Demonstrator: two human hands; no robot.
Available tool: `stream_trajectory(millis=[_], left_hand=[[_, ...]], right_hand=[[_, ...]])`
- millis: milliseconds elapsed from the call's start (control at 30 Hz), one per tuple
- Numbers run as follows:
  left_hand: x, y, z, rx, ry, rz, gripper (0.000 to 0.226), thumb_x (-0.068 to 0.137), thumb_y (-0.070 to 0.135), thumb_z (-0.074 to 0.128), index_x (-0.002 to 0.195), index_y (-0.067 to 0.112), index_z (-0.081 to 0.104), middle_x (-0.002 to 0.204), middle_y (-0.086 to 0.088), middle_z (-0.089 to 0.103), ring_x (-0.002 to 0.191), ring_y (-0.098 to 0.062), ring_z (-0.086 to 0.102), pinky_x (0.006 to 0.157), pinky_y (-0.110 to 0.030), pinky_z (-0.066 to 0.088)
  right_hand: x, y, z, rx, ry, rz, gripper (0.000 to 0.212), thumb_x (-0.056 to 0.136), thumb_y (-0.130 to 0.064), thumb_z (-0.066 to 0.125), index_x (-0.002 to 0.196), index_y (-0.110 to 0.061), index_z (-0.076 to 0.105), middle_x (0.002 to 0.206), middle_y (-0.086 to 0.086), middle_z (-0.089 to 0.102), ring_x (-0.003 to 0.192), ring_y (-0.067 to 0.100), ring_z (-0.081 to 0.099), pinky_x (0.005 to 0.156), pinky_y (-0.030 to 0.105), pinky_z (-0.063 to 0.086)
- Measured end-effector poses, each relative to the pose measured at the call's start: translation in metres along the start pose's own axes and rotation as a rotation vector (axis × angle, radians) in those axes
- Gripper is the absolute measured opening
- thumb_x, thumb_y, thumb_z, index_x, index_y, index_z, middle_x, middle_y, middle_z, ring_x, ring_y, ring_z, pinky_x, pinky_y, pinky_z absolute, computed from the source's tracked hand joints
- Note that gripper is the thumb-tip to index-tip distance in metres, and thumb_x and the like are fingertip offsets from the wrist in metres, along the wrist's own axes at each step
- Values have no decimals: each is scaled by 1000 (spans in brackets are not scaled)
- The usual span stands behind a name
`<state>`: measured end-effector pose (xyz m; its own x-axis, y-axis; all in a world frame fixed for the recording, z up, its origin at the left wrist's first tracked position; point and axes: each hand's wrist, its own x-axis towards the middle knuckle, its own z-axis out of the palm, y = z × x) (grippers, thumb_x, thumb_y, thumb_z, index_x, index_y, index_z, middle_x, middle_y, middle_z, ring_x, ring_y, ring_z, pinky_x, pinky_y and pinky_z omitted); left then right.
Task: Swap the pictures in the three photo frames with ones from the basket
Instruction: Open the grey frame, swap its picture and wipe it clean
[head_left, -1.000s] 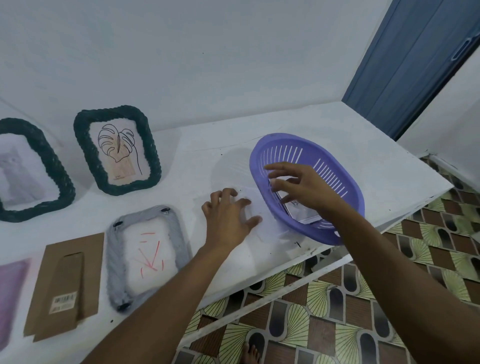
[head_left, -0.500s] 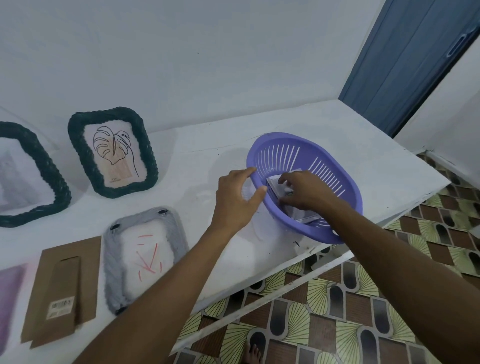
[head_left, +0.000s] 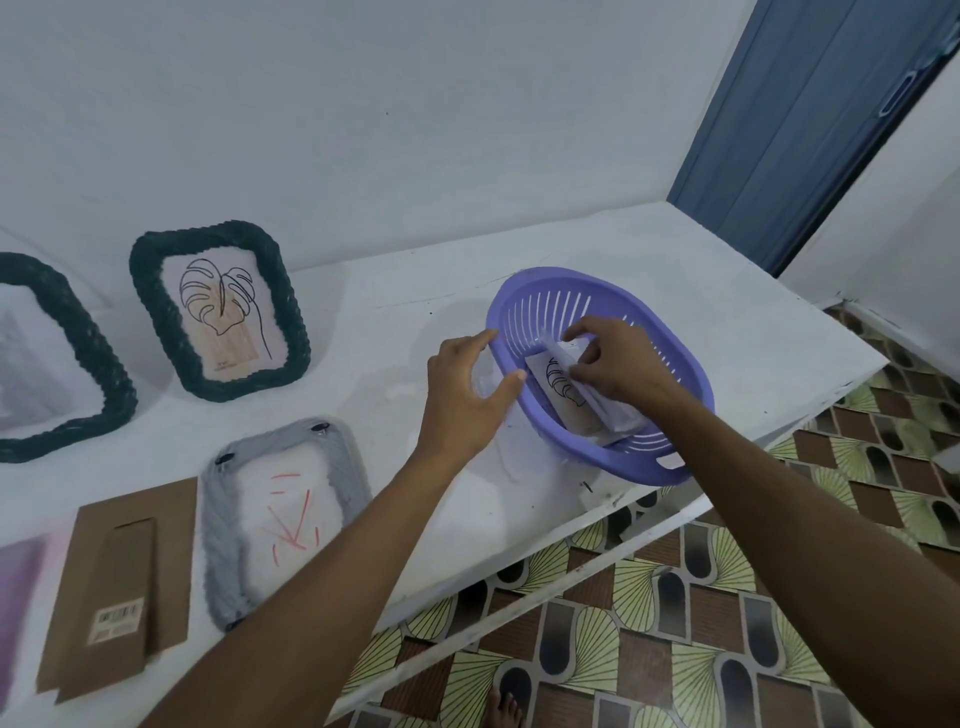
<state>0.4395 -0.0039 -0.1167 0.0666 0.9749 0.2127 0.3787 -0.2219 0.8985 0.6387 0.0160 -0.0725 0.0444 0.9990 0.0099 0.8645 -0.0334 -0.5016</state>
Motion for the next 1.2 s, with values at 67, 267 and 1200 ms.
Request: stream_trajectory(millis=[67,267,1200], left_hand=[[0,2,-5,-78,25,-44,53,86,44,68,134,36,47,130,9,46,118,-9,45,92,-26,44],[0,5,-28,-141,67,-98,48,89,41,64,133,33,48,124,10,51,109,-5,49,89,-23,45],[-106,-50,-199,246,182,-152,30,88,20,69,115,29,65,90,10,64,77,3,55,75,-8,42]], right_hand=[[2,-7,-7,29,9,-8,37,76,-12,77,111,-18,64,74,-2,68,70,12,64,65,25,46],[9,-18,8,-156,-80,-23,45,75,-16,79,116,-22,63,115,6,65,87,17,56,73,28,45],[-67,-159,124,601,-207,-276,13,81,-10,75,91,-19,76,78,-5,68,65,0,58,65,8,42]])
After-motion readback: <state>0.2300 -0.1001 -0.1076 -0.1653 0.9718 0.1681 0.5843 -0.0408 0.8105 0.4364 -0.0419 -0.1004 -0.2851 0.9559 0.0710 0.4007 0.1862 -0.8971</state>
